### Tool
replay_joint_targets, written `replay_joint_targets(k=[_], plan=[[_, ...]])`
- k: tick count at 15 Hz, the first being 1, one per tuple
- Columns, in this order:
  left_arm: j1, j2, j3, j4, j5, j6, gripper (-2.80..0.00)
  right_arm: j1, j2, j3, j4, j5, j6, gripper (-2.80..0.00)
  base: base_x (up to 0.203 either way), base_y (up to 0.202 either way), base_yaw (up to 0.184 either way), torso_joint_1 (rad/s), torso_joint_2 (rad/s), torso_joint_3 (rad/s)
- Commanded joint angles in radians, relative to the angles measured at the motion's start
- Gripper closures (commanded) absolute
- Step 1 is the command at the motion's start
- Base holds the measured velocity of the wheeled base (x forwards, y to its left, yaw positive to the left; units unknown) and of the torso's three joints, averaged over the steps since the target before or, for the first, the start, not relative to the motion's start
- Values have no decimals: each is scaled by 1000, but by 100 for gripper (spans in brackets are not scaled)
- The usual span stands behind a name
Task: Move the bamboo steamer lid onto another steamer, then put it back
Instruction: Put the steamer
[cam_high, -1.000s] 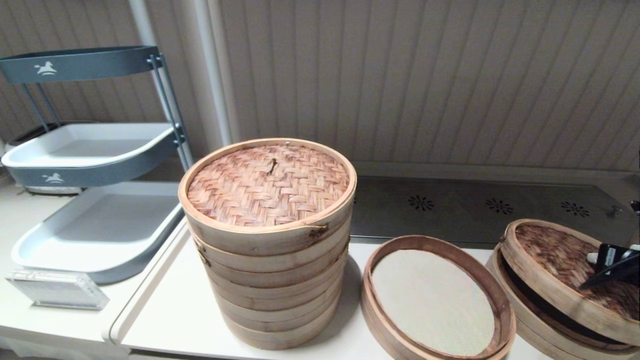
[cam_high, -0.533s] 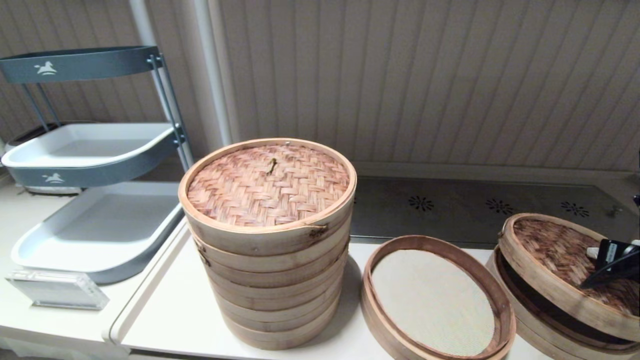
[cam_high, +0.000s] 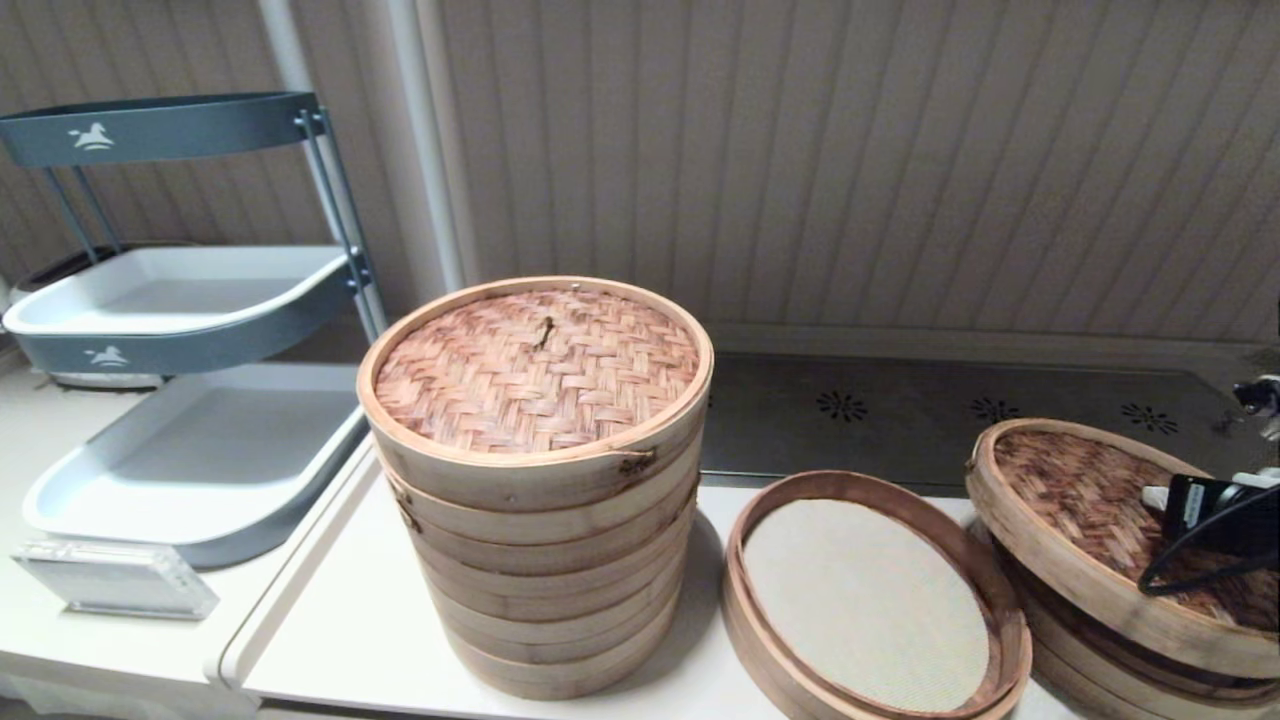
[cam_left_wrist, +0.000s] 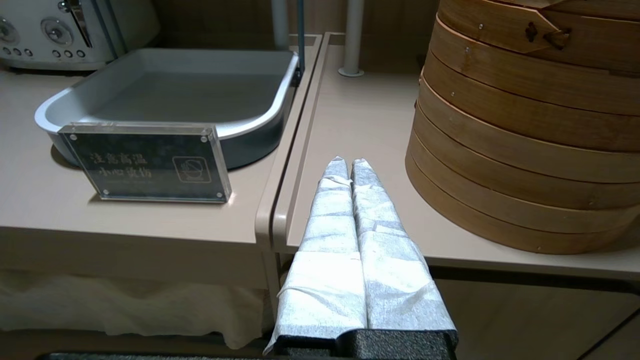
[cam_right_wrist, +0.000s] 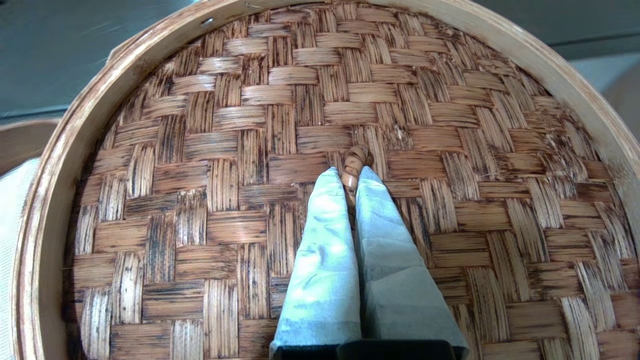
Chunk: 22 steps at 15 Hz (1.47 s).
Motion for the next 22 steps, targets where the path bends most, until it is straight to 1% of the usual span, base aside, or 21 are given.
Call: replay_joint_targets(k=[1, 5, 6, 7, 10, 11, 12, 14, 15, 16, 18, 19, 22], plan=[[1, -2, 25, 0, 0, 0, 0, 80, -23, 14, -3, -26, 4, 0, 0, 0, 0, 0, 0, 0], [1, -3, 25, 0, -1, 0, 0, 275, -47, 32, -6, -126, 46, 0, 0, 0, 0, 0, 0, 0], [0, -2, 25, 0, 0, 0, 0, 299, -51, 34, -7, -143, 55, 0, 0, 0, 0, 0, 0, 0], [0, -2, 25, 0, -1, 0, 0, 302, -52, 34, -8, -146, 55, 0, 0, 0, 0, 0, 0, 0], [0, -2, 25, 0, -1, 0, 0, 415, -63, 39, -9, -189, 63, 0, 0, 0, 0, 0, 0, 0], [0, -2, 25, 0, 0, 0, 0, 440, -65, 41, -12, -211, 65, 0, 0, 0, 0, 0, 0, 0], [0, -2, 25, 0, -1, 0, 0, 448, -65, 41, -12, -219, 66, 0, 0, 0, 0, 0, 0, 0], [1, -3, 25, 0, 0, 0, 0, 532, -65, 43, -12, -267, 68, 0, 0, 0, 0, 0, 0, 0], [2, -2, 25, 0, 0, 0, 0, 555, -66, 44, -12, -292, 71, 0, 0, 0, 0, 0, 0, 0], [1, -2, 25, 0, 0, 0, 0, 557, -66, 45, -12, -295, 73, 0, 0, 0, 0, 0, 0, 0], [0, -2, 25, 0, -1, 0, 0, 634, -65, 56, -13, -335, 85, 0, 0, 0, 0, 0, 0, 0], [0, -2, 25, 0, -1, 0, 0, 659, -64, 60, -13, -355, 89, 0, 0, 0, 0, 0, 0, 0], [0, -2, 25, 0, 0, 0, 0, 698, -59, 67, -14, -377, 104, 0, 0, 0, 0, 0, 0, 0]])
